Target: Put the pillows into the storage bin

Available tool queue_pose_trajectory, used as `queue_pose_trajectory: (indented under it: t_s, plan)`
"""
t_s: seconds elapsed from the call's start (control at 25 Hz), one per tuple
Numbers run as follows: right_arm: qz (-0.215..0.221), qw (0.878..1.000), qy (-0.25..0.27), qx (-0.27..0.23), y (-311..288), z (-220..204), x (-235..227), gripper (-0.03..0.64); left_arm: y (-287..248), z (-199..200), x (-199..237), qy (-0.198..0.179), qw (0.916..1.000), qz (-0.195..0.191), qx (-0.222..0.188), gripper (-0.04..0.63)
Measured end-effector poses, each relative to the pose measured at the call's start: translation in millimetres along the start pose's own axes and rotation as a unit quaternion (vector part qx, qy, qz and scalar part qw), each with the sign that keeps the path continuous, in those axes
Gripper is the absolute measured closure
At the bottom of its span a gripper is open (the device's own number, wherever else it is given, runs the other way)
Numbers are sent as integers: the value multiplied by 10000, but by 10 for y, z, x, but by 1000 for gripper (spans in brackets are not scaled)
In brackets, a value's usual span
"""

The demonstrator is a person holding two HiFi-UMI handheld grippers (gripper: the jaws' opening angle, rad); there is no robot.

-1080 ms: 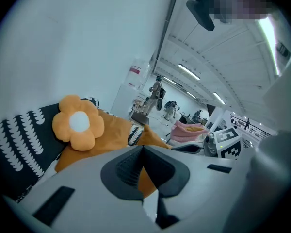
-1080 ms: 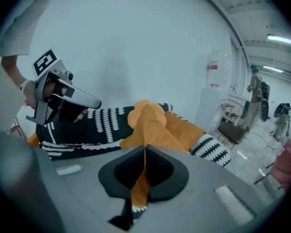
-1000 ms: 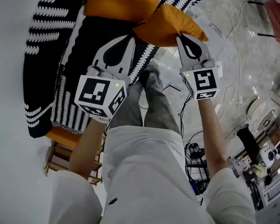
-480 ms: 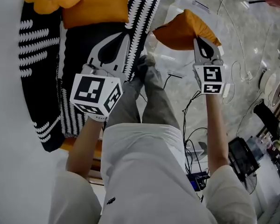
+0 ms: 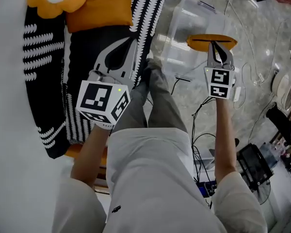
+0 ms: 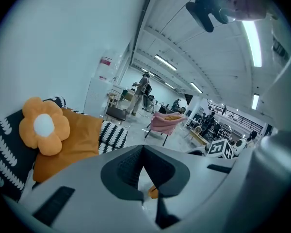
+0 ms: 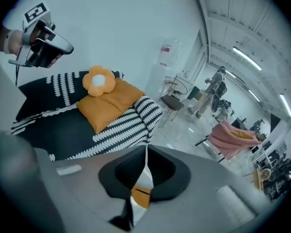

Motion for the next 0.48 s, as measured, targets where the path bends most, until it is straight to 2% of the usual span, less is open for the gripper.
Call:
queue_pose_trajectory:
  t_s: [0.24, 0.48]
  plan:
    - [568, 9973, 387, -276, -122, 314, 538, 604, 225, -188, 158, 303, 9990, 280, -146, 586]
    - [1174, 9863, 1002, -574, -242, 793, 1018, 604, 491, -315, 424, 771, 9941, 678, -344, 586]
Point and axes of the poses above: the fingertips, and each gripper's own axes: y backward along the fingers, x to its left, z out of its top, the point moved 10 cm from there along y, backward along the fingers, and after that the axes turned 15 degrees about x, right-handed, at the moved point
